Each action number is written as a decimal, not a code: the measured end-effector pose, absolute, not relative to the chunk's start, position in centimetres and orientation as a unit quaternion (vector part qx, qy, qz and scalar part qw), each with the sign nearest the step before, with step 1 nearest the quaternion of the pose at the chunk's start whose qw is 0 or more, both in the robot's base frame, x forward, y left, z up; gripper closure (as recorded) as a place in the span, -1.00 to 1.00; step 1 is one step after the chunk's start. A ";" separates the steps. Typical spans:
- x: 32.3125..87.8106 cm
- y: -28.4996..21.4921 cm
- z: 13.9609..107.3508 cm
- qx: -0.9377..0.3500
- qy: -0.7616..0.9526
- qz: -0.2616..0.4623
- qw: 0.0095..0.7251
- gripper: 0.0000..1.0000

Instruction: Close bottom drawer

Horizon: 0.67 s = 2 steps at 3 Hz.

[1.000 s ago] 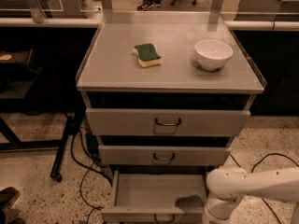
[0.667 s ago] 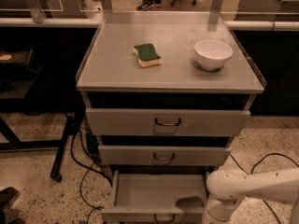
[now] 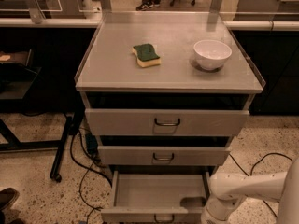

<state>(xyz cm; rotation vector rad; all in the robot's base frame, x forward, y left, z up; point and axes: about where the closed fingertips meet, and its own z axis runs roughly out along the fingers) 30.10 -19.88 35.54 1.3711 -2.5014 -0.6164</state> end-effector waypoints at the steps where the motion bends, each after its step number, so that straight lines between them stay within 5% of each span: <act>1: 32.6 -20.3 33.3 0.431 -0.871 -0.215 0.096 1.00; 2: 34.0 -20.5 32.1 0.414 -0.880 -0.216 0.089 1.00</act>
Offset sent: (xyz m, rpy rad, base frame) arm 0.0275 -0.0050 -0.0250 0.0064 -0.0112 -0.0960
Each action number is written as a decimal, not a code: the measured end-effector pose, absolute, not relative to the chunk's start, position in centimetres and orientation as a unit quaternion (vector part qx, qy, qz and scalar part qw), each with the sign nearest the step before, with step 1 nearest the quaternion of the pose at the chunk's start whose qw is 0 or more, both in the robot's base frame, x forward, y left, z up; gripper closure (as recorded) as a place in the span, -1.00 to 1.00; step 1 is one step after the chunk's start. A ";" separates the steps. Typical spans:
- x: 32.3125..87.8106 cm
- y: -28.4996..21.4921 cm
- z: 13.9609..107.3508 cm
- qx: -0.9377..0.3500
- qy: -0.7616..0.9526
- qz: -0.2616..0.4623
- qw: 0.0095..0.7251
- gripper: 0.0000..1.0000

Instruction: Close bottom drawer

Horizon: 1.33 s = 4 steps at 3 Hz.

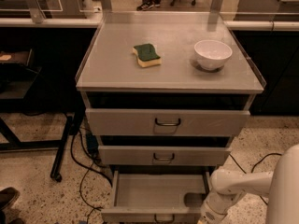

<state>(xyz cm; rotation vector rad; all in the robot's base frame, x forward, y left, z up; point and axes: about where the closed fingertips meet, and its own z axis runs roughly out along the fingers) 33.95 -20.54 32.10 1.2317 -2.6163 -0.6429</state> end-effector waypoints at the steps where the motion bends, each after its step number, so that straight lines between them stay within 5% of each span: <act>1: 33.9 -20.5 32.1 0.414 -0.880 -0.216 0.090 1.00; 4: 33.7 -22.3 21.6 0.307 -0.919 -0.219 0.116 1.00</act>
Offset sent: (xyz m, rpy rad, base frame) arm -0.0092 -0.0043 -0.0183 -0.0060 0.0393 -0.0548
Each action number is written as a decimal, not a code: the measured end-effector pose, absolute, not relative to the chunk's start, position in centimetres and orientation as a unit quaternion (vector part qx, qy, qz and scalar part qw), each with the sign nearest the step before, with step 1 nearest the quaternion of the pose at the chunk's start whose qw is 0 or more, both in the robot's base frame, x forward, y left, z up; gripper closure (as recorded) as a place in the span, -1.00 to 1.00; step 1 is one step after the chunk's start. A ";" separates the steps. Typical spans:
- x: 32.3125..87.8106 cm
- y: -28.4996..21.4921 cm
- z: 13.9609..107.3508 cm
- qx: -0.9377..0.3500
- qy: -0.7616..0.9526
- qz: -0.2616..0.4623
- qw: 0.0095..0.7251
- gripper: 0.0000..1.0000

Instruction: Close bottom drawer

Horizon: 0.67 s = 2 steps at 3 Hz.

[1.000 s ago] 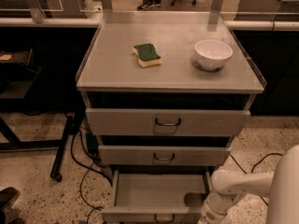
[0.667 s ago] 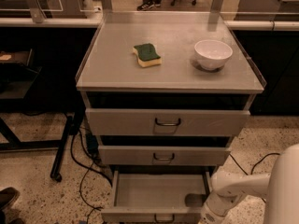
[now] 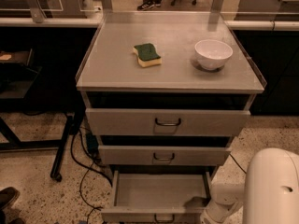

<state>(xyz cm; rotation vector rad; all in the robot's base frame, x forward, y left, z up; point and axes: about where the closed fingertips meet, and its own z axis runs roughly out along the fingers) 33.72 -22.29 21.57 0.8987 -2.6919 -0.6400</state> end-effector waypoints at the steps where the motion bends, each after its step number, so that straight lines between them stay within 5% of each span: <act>1: 33.7 -22.3 21.6 0.307 -0.919 -0.219 0.116 1.00; 2: 34.9 -22.1 20.8 0.291 -0.923 -0.222 0.117 1.00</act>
Offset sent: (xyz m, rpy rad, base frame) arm 0.0622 0.0052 -0.0365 -0.0050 0.0361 -0.1628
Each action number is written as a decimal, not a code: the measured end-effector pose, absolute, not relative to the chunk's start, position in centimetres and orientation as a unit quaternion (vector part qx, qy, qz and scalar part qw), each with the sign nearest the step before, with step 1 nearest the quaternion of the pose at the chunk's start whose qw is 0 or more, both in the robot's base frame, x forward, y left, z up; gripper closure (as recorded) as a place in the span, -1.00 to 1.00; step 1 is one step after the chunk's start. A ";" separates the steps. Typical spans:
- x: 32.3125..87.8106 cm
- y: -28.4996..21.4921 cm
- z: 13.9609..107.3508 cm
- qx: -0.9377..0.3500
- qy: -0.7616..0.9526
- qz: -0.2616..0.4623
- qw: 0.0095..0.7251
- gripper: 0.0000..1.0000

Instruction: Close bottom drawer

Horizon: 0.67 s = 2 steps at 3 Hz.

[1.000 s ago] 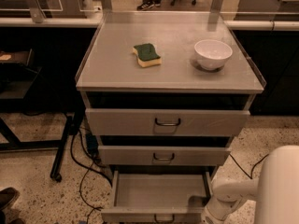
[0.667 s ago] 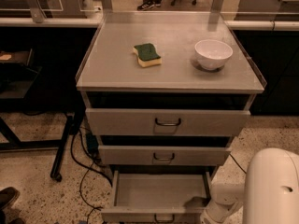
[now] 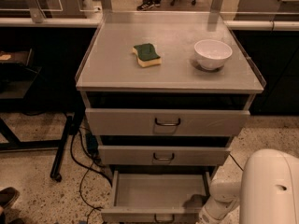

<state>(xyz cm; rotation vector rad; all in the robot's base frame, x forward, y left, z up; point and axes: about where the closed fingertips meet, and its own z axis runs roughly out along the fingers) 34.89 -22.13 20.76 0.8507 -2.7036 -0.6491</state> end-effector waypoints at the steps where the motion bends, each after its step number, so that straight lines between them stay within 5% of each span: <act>1: 38.0 -21.7 18.6 0.256 -0.934 -0.222 0.113 1.00; 2: 39.8 -21.6 16.8 0.231 -0.942 -0.218 0.111 1.00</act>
Offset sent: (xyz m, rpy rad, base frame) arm 0.0769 0.0050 -0.0589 -0.0483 0.0065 -0.1874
